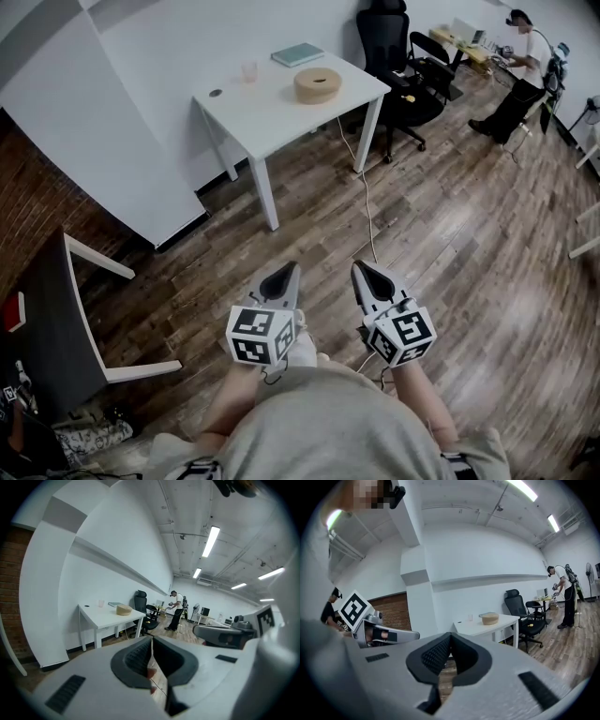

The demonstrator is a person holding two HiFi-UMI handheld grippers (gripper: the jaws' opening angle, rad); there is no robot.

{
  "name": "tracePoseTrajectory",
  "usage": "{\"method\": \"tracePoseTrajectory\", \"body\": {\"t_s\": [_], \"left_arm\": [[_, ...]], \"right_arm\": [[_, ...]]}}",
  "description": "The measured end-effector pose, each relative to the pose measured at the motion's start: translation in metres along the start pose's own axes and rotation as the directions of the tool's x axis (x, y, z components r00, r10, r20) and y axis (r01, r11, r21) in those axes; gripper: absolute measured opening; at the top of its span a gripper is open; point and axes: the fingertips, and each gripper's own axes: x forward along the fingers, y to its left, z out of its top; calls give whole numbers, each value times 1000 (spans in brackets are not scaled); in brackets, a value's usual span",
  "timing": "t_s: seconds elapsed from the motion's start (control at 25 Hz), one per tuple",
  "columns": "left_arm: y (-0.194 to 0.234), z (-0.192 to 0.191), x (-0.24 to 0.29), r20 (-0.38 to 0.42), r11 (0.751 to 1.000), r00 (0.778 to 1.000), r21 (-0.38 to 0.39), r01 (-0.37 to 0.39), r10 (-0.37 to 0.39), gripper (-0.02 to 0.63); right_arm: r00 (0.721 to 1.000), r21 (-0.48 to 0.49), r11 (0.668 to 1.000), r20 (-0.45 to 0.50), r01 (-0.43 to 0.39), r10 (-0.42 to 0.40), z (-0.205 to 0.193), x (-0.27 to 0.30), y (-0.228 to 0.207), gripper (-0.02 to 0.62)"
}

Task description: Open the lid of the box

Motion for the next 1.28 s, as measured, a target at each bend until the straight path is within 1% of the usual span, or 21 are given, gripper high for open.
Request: {"method": "tracePoseTrajectory", "body": {"t_s": [0.08, 0.24, 0.32, 0.48, 0.76, 1.08, 1.28], "left_arm": [[5, 3, 6, 3, 1000, 1000, 9, -5, 5, 14], [16, 10, 29, 3, 1000, 1000, 16, 4, -4, 17], [23, 15, 43, 0, 1000, 1000, 15, 17, -17, 57], [34, 26, 67, 0, 999, 999, 25, 43, -43, 109], [59, 46, 104, -2, 995, 996, 39, 93, -93, 155], [93, 63, 139, -3, 991, 992, 42, 129, -129, 158], [111, 71, 154, -4, 988, 990, 49, 144, -144, 158]], "right_arm": [[1000, -1, 1000, -3, -3, 2, 1, 7, -5, 5], [1000, 0, 1000, -17, -1, 1, 1, 28, -19, 44], [1000, -5, 1000, -19, -2, 1, 3, 44, -26, 62], [1000, -7, 1000, -12, 6, -6, 9, 69, -39, 82], [999, 10, 999, -7, 41, -40, 17, 113, -61, 124], [998, 25, 997, 8, 66, -67, 24, 162, -73, 182], [997, 31, 997, 12, 75, -75, 26, 185, -76, 202]]}}
